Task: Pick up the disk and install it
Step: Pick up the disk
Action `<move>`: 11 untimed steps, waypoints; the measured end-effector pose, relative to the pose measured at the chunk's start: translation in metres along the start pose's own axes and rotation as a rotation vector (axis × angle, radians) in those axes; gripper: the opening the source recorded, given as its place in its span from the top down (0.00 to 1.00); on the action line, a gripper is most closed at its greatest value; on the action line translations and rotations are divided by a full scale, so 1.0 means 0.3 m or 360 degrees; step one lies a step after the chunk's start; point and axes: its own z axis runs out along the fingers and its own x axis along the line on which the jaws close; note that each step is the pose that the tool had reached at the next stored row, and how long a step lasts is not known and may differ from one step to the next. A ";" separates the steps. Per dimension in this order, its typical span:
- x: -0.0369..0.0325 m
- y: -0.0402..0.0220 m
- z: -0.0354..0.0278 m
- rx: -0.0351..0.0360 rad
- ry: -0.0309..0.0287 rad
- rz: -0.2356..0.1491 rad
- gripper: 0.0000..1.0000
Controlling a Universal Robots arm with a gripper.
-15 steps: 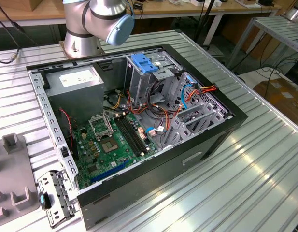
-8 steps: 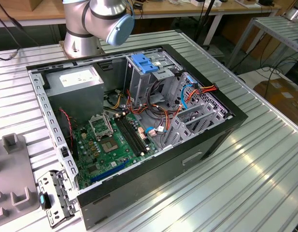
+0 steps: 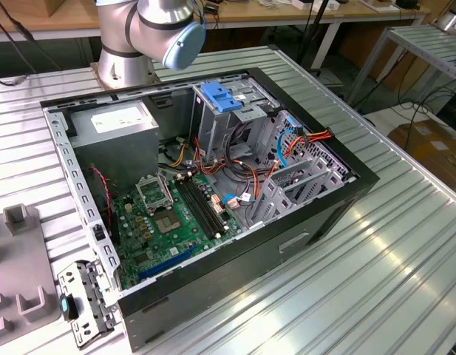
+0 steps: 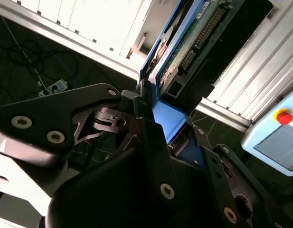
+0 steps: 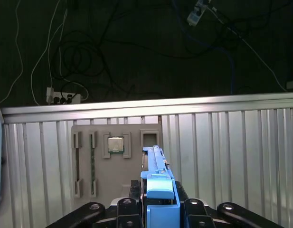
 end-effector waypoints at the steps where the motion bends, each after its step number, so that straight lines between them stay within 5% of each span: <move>1: 0.000 0.000 -0.006 0.0000 0.00000 0.0000 0.63; 5: 0.000 0.000 -0.025 0.0000 0.00001 0.0000 0.63; 11: 0.000 0.000 -0.025 0.0000 0.00000 0.0000 0.63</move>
